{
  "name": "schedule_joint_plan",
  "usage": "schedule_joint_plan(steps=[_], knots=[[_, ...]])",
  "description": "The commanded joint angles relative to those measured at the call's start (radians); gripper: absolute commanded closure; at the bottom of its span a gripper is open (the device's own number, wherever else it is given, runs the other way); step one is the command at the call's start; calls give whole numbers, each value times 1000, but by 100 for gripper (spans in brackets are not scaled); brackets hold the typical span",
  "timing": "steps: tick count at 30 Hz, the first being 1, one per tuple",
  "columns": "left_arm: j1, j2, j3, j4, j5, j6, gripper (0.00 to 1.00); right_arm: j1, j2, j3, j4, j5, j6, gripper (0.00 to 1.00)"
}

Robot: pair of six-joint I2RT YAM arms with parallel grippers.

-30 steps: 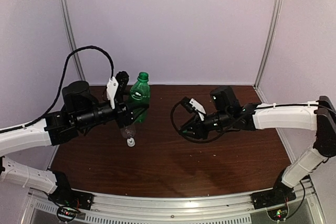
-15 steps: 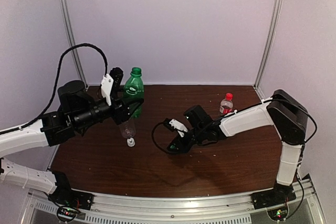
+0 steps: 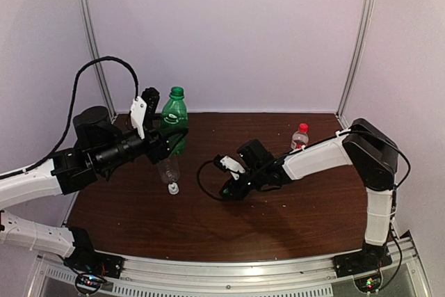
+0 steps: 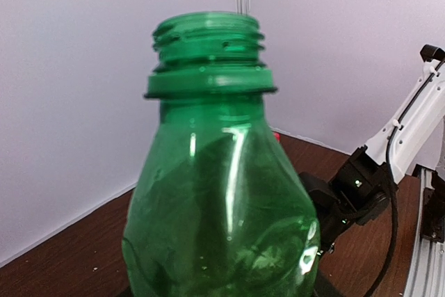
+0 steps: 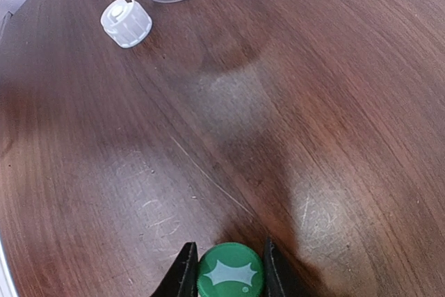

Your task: Unscrew the bottle caps

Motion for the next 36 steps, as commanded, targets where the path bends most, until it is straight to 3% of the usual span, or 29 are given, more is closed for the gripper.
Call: schedule_joint_plan(steps=[1,13,21,30,36], knots=[[8,-16,-12,38,-13,-2,55,8,17,34,-10,50,-12,76],[8,-9,-19,36,-23,5,54,6,5,23,-85,79,-50,63],[8,-4,-31,40,-34,6,54,3,-65,-15,-81,79,-50,41],[8,15,-46,47,-34,-10,54,-28,-327,-101,-68,-27,-57,29],[8,42,-56,87,27,-31,54,-29,-516,-73,-113,-119,-61,22]])
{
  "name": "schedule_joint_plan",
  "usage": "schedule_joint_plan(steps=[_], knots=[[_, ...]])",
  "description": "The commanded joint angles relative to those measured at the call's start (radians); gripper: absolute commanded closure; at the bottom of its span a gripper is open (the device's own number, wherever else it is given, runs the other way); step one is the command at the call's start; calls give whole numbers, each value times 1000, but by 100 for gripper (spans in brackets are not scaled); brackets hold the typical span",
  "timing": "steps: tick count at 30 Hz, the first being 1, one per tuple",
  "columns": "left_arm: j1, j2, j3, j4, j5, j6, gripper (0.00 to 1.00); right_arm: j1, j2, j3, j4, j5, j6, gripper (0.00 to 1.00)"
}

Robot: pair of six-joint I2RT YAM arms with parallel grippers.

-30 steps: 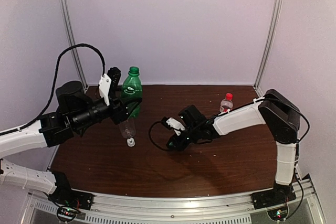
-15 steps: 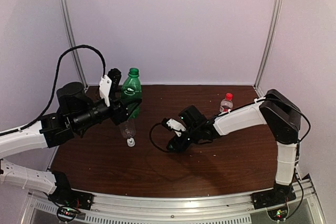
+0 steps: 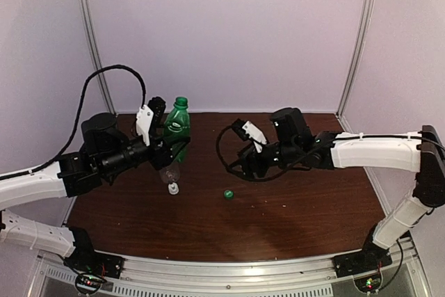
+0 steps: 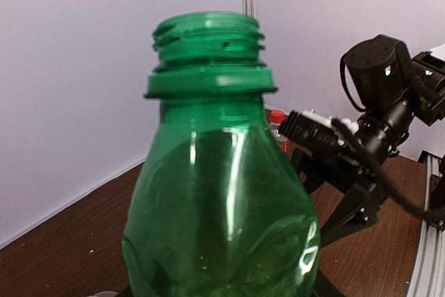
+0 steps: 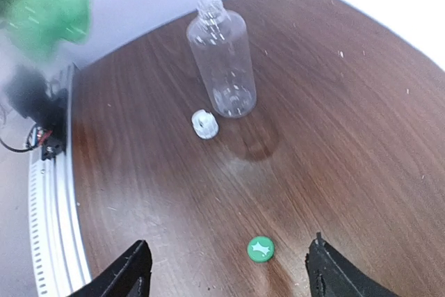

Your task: Unscrew the bottle caps

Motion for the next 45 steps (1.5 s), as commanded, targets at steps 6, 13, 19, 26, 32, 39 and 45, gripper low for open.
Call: schedule_joint_plan(steps=[6,13,19,26,32,39,45], knots=[[8,67,-1,114,187,-22,54,0,-186,99,-9,-179,53,17],[7,131,11,153,303,-30,54,16,-161,220,5,-180,142,16],[3,170,24,162,339,-33,54,32,-115,292,-11,-186,149,16],[0,206,31,173,362,-39,55,51,-57,343,-31,-212,146,24],[0,215,24,189,366,-48,55,69,-15,370,-51,-240,138,37],[0,219,14,192,364,-48,55,73,5,379,-53,-248,130,60],[0,221,5,193,355,-41,54,75,16,389,-51,-247,126,75]])
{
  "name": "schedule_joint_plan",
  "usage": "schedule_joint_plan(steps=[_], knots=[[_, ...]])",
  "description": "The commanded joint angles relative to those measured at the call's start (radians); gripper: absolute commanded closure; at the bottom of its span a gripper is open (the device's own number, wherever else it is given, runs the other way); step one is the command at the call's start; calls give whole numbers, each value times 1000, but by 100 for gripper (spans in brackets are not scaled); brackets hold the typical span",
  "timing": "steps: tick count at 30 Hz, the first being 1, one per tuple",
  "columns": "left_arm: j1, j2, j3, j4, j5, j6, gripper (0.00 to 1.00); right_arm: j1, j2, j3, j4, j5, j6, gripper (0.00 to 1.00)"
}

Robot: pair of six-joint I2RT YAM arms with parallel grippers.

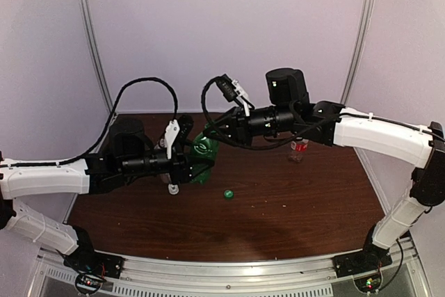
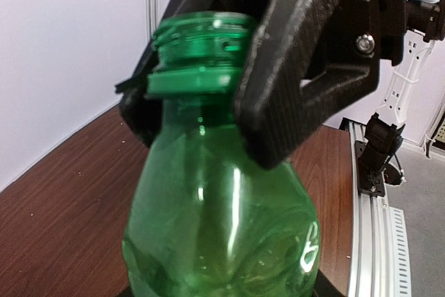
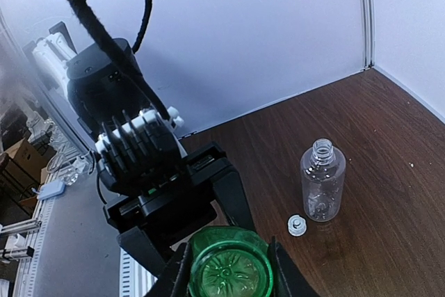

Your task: Unscrew the bottle caps

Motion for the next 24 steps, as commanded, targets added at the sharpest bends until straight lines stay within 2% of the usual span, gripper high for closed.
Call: schedule_joint_plan(steps=[1,5,7,10,14,24], knots=[[0,9,4,64,-7,1,53,9,12,37,5,-21,-8,78],[0,4,3,48,-46,6,45,9,10,30,-5,24,-20,90],[0,2,3,32,-74,7,39,9,6,25,-14,63,-31,94],[0,-3,4,1,-119,10,20,8,0,14,-19,119,-45,96],[0,-10,3,-42,-176,8,3,5,7,3,-29,183,-61,99],[1,-81,-41,-102,-245,17,2,0,95,-12,-28,358,-91,100]])
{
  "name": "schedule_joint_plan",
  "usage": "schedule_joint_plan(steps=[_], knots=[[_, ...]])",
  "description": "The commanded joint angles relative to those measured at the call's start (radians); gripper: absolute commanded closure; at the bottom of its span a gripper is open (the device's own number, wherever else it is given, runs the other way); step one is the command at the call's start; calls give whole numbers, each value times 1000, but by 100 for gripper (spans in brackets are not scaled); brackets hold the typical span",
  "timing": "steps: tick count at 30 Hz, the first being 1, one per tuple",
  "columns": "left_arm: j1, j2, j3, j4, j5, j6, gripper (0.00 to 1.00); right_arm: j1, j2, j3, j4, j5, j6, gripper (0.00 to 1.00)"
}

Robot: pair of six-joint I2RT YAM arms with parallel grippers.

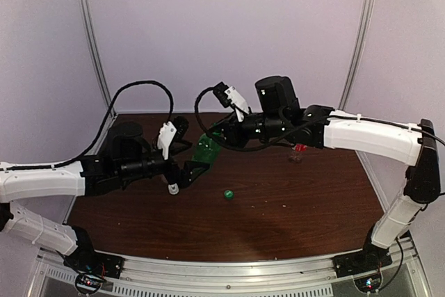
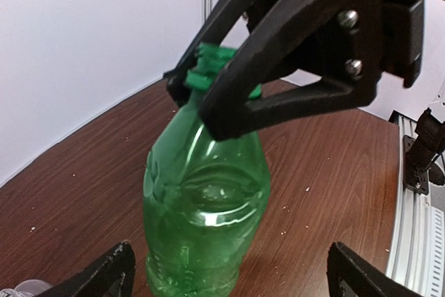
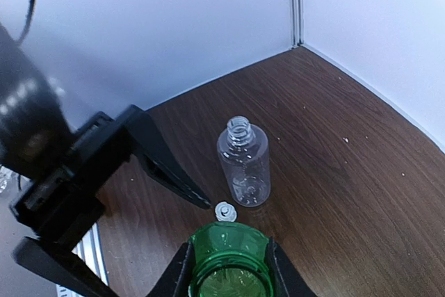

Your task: Unscrew the bottle caps

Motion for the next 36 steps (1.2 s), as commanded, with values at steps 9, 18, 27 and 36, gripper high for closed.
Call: schedule_joint_plan(steps=[9,18,27,36], knots=[[2,-160,-58,-60,-294,-12,2,-1,180,23,-28,234,-44,100],[3,-216,-73,-96,-456,-28,2,2,261,44,-48,293,-68,96],[3,-216,-72,-93,-457,-29,2,3,298,57,-59,309,-72,88],[3,-221,-78,-94,-463,-29,2,3,291,58,-70,314,-72,62]])
